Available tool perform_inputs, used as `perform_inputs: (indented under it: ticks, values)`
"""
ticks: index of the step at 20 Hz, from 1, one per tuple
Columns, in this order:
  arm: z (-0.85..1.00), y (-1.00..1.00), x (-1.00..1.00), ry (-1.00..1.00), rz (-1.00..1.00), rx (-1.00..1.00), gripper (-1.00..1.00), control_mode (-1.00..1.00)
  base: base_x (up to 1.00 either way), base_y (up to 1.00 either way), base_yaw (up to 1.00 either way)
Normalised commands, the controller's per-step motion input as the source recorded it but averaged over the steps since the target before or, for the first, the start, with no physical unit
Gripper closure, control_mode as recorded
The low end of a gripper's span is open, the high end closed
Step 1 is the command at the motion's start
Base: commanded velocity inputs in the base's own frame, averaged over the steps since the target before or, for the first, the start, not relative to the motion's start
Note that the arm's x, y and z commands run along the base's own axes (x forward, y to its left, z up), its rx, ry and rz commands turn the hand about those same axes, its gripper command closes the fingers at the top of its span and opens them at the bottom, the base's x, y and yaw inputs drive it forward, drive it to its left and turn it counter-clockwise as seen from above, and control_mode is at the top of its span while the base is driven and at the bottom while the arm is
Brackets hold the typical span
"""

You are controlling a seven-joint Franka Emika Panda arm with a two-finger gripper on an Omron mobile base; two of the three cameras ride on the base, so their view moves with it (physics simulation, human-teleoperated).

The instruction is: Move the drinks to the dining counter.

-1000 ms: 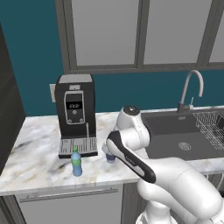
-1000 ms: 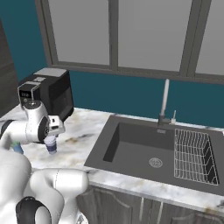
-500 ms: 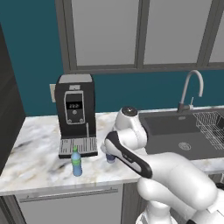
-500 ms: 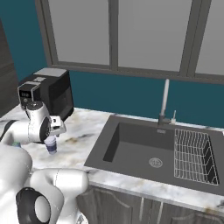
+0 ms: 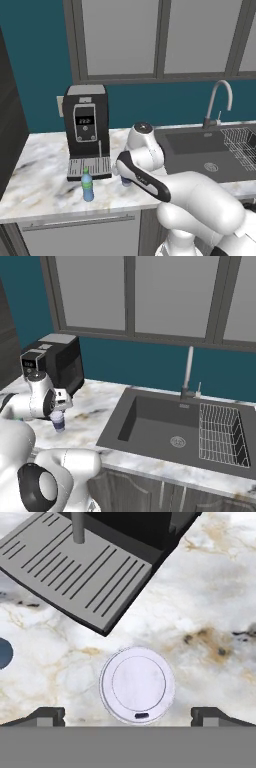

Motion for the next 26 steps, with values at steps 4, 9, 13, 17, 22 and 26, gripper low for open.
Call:
perform_inputs:
  ticks: [4,9,13,17,22,26]
  values:
    - [-0.15,0.0,0.03,0.0,0.0,0.01,-1.0,-1.0,0.0,0.0,0.0]
    - [-0.17,0.0,0.17,0.0,0.0,0.0,-1.0,-1.0,0.0,0.0,0.0]
    - [-0.17,0.0,0.13,0.0,0.0,0.0,-1.0,-1.0,0.0,0.0,0.0]
    - [-0.13,0.0,0.16,0.0,0.0,0.0,-1.0,-1.0,0.0,0.0,0.0]
    - [-0.2,0.0,0.15,0.0,0.0,0.0,-1.0,-1.0,0.0,0.0,0.0]
    - [-0.24,0.02,0.1,0.0,0.0,0.0,-1.0,-1.0,0.0,0.0,0.0]
